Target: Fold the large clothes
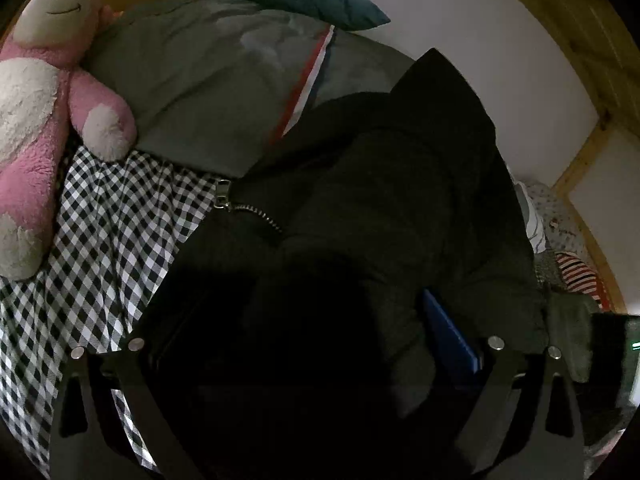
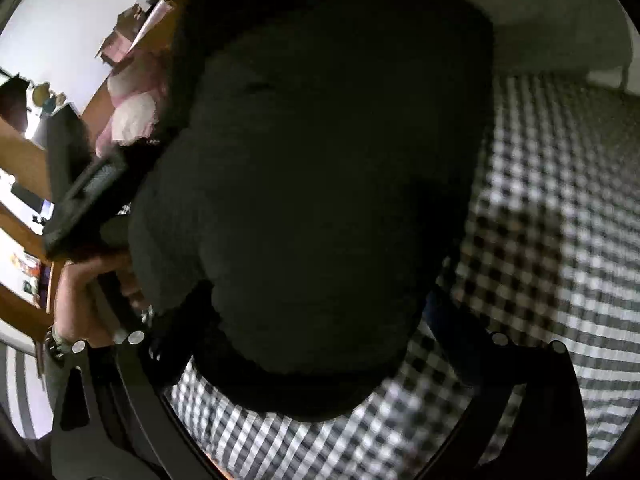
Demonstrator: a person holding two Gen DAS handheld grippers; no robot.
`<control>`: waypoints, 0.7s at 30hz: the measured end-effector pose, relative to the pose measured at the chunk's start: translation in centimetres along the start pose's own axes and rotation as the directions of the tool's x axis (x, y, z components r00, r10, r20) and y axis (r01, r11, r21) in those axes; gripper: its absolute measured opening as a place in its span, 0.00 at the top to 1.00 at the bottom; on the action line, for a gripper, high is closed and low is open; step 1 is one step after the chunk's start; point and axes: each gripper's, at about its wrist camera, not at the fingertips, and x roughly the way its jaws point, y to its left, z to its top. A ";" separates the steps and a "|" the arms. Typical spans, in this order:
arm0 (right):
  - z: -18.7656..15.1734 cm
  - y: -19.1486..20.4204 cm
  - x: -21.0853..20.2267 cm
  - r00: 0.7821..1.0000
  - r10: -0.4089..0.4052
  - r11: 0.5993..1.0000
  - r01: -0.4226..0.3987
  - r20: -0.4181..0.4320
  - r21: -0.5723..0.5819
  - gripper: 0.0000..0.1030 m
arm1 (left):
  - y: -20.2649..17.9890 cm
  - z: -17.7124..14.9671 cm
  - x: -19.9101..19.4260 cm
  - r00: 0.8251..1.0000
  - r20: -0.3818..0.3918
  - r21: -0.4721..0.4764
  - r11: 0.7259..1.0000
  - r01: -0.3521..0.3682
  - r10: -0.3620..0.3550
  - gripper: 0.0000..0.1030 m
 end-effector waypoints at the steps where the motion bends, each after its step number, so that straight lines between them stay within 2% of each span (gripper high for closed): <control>1: 0.0 -0.8 0.9 1.000 0.030 1.000 -0.030 -0.002 0.007 0.02 | -0.1 0.1 0.1 1.000 0.001 -0.001 1.000 -0.003 0.003 0.04; 2: 0.1 -1.5 1.2 0.998 0.060 0.998 -0.060 -0.004 0.025 0.02 | -0.2 0.0 0.2 1.000 0.003 0.003 1.000 -0.009 0.009 0.04; 3: 1.7 -1.4 1.3 0.997 0.073 0.997 -0.072 -0.004 0.033 0.02 | -0.3 0.0 0.3 1.000 0.007 0.005 1.000 -0.013 0.013 0.04; 6: 0.6 -0.5 0.0 0.999 0.044 0.998 -0.045 0.014 0.048 0.02 | -0.9 0.2 -1.1 0.999 0.023 -0.039 0.999 -0.028 0.028 0.04; 7: 0.2 -0.2 -1.5 0.999 0.008 0.999 -0.010 0.044 0.045 0.02 | -1.5 0.2 -2.2 0.998 0.048 -0.040 0.999 -0.037 0.039 0.04; 9: -0.6 0.9 -4.2 0.987 -0.057 0.998 0.055 0.152 0.015 0.02 | -3.6 -0.3 -4.8 0.991 0.126 0.037 0.998 -0.048 0.043 0.04; 10: -0.9 1.7 -5.2 0.976 -0.088 0.996 0.091 0.201 -0.006 0.02 | -4.4 -0.6 -5.3 0.989 0.132 0.072 0.994 -0.082 0.072 0.04; 11: -1.4 2.6 -5.4 0.959 -0.157 0.985 0.170 0.236 -0.036 0.03 | -5.1 -1.2 -5.3 0.984 0.123 0.115 0.983 -0.143 0.128 0.04; 12: -0.9 2.8 -5.2 0.949 -0.193 0.974 0.216 0.249 -0.066 0.03 | -5.5 -1.8 -5.2 0.978 0.121 0.145 0.971 -0.188 0.171 0.04; 13: -1.2 3.3 -3.7 0.945 -0.241 0.958 0.268 0.224 -0.103 0.03 | -5.5 -2.6 -5.3 0.972 0.142 0.148 0.967 -0.207 0.186 0.04; 14: -1.4 3.4 -2.6 0.947 -0.253 0.953 0.279 0.200 -0.118 0.03 | -5.2 -3.1 -5.4 0.972 0.146 0.132 0.970 -0.203 0.184 0.04; 16: -1.5 1.9 -1.3 0.973 -0.184 0.979 0.194 0.136 -0.060 0.03 | -4.3 -3.7 -5.3 0.976 0.128 0.105 0.976 -0.188 0.175 0.04; 18: -1.1 1.5 -2.8 0.980 -0.150 0.987 0.156 0.130 -0.033 0.03 | -3.8 -4.0 -5.3 0.980 0.127 0.110 0.979 -0.171 0.156 0.04; 20: 0.0 1.7 -6.3 0.953 -0.157 0.987 0.163 0.258 -0.004 0.03 | -3.6 -4.0 -5.1 0.980 0.121 0.108 0.979 -0.172 0.159 0.04; 21: 1.9 2.3 -8.1 0.927 -0.180 0.981 0.192 0.329 -0.003 0.03 | -3.6 -4.1 -5.2 0.978 0.127 0.112 0.978 -0.179 0.164 0.04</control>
